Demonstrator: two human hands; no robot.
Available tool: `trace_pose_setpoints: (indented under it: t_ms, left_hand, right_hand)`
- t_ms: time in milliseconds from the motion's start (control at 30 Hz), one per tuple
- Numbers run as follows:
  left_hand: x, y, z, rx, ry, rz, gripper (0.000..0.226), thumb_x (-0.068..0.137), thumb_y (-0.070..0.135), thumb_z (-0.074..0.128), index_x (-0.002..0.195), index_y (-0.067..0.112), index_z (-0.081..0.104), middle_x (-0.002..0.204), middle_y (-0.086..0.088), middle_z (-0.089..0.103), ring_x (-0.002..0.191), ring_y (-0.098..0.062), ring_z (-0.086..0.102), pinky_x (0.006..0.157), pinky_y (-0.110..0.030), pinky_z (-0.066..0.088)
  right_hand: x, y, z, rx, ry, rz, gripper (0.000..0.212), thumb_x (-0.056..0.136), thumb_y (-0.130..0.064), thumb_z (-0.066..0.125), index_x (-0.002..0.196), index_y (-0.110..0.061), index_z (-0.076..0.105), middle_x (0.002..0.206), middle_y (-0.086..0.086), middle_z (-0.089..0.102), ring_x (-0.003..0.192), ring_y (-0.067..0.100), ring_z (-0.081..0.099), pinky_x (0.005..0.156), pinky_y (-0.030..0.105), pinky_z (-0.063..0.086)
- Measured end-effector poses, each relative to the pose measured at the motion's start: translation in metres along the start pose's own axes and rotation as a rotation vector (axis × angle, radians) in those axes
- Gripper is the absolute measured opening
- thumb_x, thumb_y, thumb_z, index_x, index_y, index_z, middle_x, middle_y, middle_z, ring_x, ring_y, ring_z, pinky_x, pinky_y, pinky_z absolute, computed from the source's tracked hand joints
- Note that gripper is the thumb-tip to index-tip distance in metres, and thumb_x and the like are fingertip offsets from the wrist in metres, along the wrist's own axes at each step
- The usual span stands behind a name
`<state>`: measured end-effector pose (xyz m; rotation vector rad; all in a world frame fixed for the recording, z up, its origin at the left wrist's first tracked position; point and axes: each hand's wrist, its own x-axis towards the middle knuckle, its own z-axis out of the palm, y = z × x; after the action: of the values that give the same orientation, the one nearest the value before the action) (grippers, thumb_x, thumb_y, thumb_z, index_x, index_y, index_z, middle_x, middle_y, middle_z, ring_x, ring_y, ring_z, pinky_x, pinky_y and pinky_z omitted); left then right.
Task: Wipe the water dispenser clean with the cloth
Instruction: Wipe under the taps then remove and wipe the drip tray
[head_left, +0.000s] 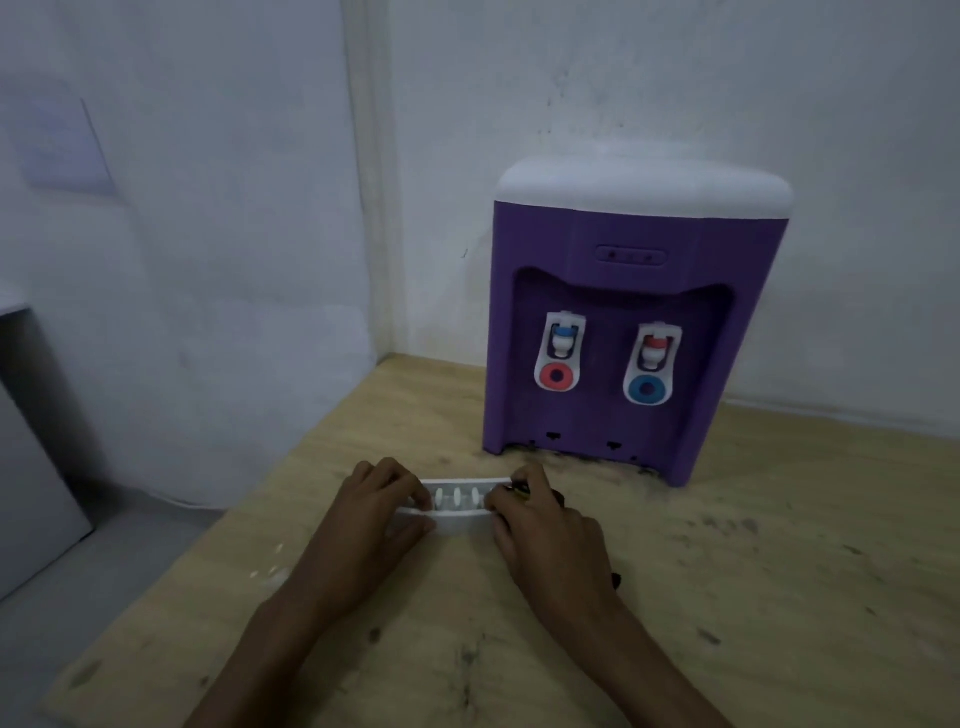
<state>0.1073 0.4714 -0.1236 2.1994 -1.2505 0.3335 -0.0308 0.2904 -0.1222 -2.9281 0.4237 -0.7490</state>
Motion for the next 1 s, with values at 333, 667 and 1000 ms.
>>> trace_pose_setpoints:
  t_ms: [333,667,1000]
  left_hand:
    - [0.044,0.046,-0.002,-0.044,0.141,0.087,0.032,0.096,0.051,0.052,0.124,0.038,0.060,0.132,0.015,0.047,0.119,-0.008,0.044,0.094,-0.029,0.032]
    - [0.167,0.114,-0.012,-0.197,0.427,0.293,0.025,0.095,0.021,0.057,0.119,0.016,0.060,0.119,0.001,0.055,0.107,-0.019,0.050,0.091,-0.034,0.044]
    - [0.184,0.184,0.064,-0.360,0.309,0.381,0.038,0.097,0.013,0.053,0.135,0.012,0.054,0.125,0.001,0.055,0.110,-0.017,0.052,0.091,-0.034,0.049]
  right_hand:
    - [0.012,0.025,-0.025,0.425,0.280,0.163,0.051,0.098,-0.032,0.066,0.142,-0.028,0.040,0.131,-0.012,0.034,0.102,-0.002,0.048,0.081,0.014,0.048]
    - [0.028,0.072,-0.050,0.399,0.710,0.212,0.035,0.089,-0.013,0.074,0.122,-0.015,0.062,0.117,-0.003,0.051,0.107,0.003,0.053,0.093,0.013,0.042]
    - [0.049,0.141,-0.112,-0.093,0.778,-0.005,0.041,0.087,-0.004,0.073,0.125,-0.008,0.058,0.129,0.011,0.047,0.108,0.016,0.054,0.083,0.019,0.052]
